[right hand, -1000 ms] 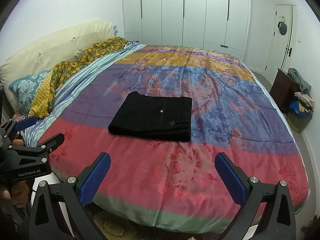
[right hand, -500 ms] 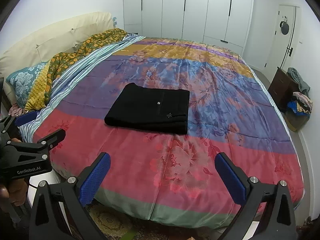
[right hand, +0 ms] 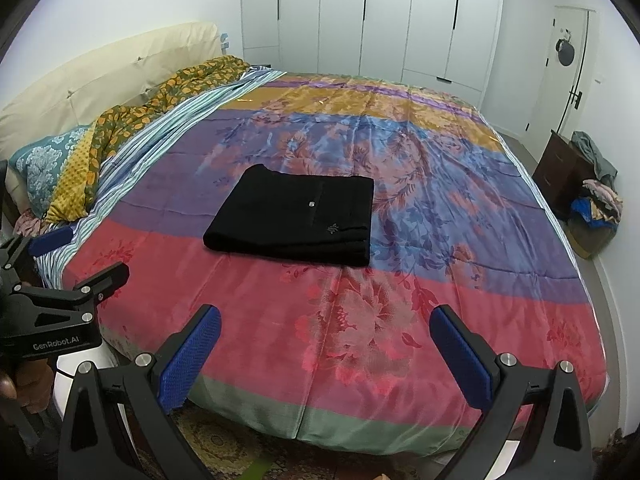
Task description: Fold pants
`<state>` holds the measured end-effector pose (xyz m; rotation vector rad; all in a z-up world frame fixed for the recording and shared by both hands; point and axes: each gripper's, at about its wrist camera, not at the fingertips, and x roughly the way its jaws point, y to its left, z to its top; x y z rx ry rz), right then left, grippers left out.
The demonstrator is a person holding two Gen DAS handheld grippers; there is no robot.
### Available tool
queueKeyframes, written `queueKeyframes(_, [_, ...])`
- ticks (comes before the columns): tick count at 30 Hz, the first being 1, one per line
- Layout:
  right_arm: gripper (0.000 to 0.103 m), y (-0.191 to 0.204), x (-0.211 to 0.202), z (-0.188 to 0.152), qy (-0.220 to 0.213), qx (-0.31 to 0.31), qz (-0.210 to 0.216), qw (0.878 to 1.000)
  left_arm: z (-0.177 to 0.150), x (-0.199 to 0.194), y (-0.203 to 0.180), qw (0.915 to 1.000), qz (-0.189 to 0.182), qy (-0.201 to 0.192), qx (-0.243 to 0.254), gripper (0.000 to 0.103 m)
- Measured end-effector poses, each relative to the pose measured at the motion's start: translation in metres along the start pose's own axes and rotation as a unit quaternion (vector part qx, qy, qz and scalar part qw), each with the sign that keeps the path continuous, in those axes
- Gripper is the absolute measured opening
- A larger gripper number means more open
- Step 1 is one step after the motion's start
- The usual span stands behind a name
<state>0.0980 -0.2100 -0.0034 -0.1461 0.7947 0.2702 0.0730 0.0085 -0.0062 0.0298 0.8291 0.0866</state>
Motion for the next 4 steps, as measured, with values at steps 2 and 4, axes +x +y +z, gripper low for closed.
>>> queueKeyframes(2, [0.103, -0.0001, -0.0004, -0.0003, 0.001, 0.001, 0.001, 1.0, -0.0002, 0.0001, 0.0014, 1.0, 0.002, -0.001, -0.004, 0.102])
queueKeyframes(4, [0.103, 0.0002, -0.0007, -0.0007, 0.001, -0.001, 0.001, 1.0, -0.001, -0.0008, 0.0016, 1.0, 0.003, -0.003, -0.002, 0.102])
